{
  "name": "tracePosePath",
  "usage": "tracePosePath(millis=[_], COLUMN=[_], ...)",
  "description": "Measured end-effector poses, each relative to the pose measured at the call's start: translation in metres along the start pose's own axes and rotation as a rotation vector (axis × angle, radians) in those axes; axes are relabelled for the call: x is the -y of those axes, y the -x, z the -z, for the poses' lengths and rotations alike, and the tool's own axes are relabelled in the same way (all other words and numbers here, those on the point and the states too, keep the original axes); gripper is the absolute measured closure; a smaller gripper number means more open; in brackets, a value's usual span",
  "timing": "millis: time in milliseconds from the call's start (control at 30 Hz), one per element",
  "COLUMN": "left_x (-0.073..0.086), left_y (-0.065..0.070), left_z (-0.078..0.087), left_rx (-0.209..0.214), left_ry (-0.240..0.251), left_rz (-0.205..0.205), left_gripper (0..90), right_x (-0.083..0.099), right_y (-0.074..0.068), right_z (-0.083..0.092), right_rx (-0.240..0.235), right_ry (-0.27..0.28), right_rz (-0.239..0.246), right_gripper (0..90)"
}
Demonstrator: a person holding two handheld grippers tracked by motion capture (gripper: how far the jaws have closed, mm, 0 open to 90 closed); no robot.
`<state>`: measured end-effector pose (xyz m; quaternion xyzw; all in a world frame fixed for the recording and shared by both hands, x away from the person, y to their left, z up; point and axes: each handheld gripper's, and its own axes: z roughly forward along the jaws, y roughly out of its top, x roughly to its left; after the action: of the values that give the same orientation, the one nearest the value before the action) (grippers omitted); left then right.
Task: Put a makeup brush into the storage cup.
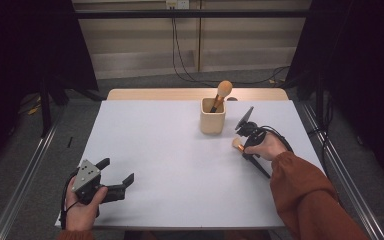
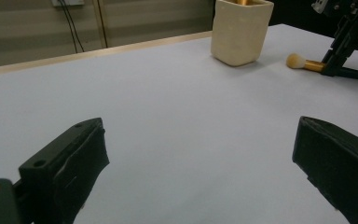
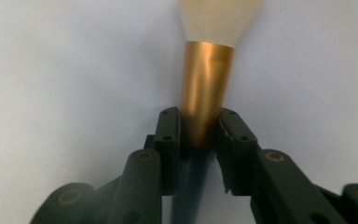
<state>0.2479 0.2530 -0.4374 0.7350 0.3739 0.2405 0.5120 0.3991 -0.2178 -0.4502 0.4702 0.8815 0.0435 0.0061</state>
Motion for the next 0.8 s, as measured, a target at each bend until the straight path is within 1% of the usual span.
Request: tracePosePath(millis=[200,267,333,500,667,800], left_x=[0.0,0.0,0.0,0.0,0.0,0.0], left_y=[0.0,0.0,0.0,0.0,0.0,0.0], left_z=[0.0,-0.001,-0.001,-0.001,-0.001,-0.001], left_rx=[0.0,0.001,0.003,0.001,0.001,0.002], left_ry=[-0.001,0.003,0.002,0.004,0.004,0.006], left_rz=[0.004,0.009,0.009,0.011,0.012,0.019], left_gripper=[2.9,2.9,2.9,2.9,2.9,2.8], right_x=[0.001,0.001,0.001,0.003,0.006,0.009], right_y=[-0.001,-0.001,0.0,0.002,0.002,0.003], right_z=[0.0,0.0,0.001,0.002,0.005,0.013], right_rx=[0.002,0.004,0.0,-0.018,-0.022,-0.027], right_ry=[0.003,0.008,0.01,0.022,0.048,0.08], right_rz=[0.006,0.024,0.031,0.026,0.025,0.021], right_gripper=[74.5,74.5,74.5,74.6,74.5,74.5])
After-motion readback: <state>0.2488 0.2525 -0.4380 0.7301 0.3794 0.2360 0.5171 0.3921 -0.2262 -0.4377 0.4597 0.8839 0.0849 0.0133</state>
